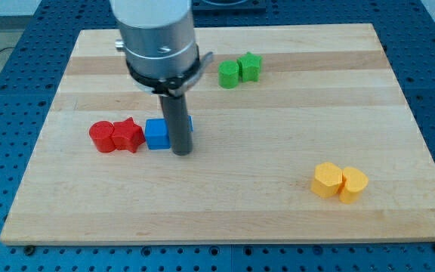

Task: Slightly push blue triangle downwards

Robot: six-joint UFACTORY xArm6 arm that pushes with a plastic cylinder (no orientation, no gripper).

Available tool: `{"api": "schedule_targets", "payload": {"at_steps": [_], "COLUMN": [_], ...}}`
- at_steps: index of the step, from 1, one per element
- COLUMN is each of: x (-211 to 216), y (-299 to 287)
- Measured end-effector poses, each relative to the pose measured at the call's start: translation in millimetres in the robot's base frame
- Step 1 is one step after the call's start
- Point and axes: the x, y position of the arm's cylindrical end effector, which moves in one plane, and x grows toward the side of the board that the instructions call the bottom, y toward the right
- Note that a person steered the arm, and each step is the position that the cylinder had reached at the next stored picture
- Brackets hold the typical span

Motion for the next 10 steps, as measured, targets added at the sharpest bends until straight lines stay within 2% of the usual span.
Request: {"api": "schedule_targets", "payload": {"at_steps": [1,2,3,4,6,8,9,10], "x": [-1.8,-39.9,-85.5,-88.0,-53.0,-52.6,-96.7,-115.9], "y": [62.3,107.1,106.6,69.3,28.9,28.9,28.7,9.8]}}
